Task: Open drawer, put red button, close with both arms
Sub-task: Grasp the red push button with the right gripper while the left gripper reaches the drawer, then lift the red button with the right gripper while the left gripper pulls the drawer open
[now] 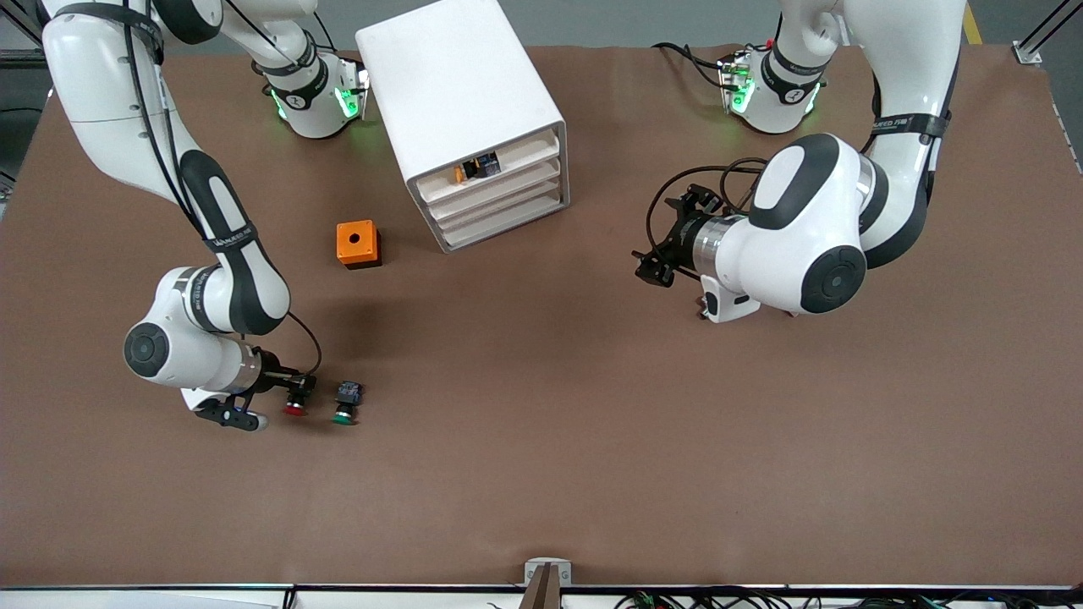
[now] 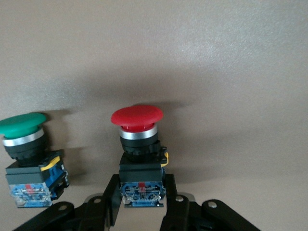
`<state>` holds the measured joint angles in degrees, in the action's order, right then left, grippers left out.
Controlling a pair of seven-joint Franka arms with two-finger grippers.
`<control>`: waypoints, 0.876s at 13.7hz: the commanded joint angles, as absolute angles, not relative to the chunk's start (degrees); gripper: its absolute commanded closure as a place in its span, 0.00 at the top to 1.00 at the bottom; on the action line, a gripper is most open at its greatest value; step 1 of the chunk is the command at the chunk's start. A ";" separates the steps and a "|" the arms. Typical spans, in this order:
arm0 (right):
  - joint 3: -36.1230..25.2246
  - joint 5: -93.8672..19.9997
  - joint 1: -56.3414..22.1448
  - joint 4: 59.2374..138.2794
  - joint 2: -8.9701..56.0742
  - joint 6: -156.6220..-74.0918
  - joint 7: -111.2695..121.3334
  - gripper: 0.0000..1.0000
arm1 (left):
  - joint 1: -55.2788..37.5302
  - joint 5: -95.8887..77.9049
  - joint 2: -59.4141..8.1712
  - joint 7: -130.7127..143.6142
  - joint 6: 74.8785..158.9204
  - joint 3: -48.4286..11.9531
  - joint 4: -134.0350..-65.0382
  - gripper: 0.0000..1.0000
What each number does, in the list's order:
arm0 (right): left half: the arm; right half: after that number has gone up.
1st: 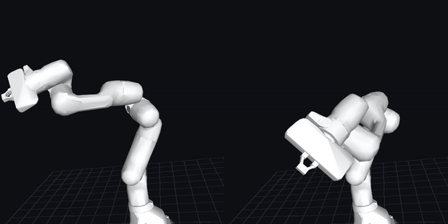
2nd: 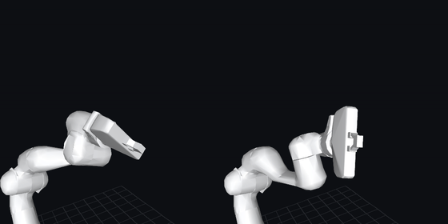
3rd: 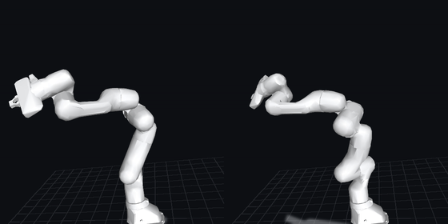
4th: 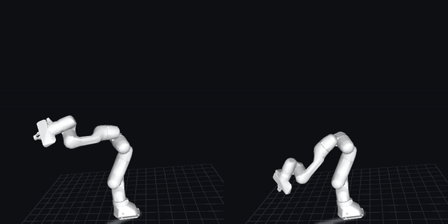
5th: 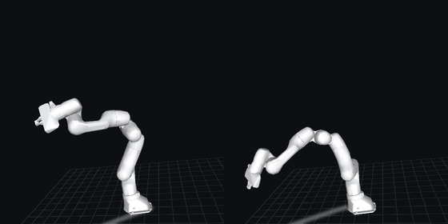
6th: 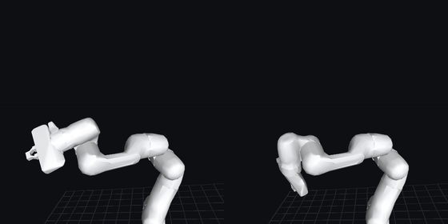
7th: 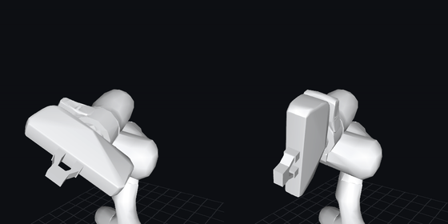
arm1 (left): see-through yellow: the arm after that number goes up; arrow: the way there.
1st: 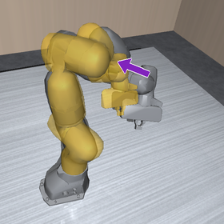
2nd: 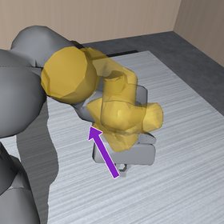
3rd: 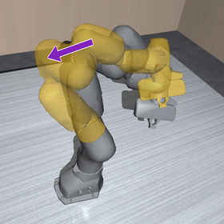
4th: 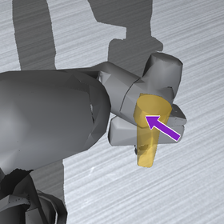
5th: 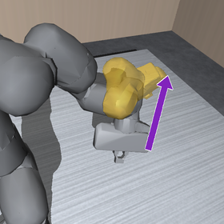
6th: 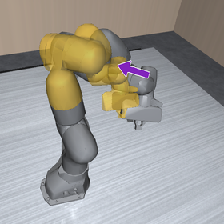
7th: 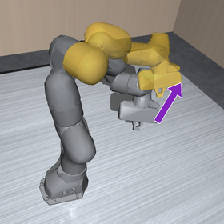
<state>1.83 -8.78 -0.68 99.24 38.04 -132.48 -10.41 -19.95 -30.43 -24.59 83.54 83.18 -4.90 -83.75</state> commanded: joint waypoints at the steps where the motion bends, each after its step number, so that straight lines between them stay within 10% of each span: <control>1: 1.85 -9.75 -0.44 98.26 38.14 -132.19 -11.07 0.03 | -20.21 -32.34 -26.18 88.04 81.74 -4.57 -82.44 1.00; 12: 1.85 -9.76 -0.44 86.42 37.18 -113.76 -17.13 0.00 | -24.34 -52.11 -34.45 124.17 81.74 -4.66 -80.77 1.00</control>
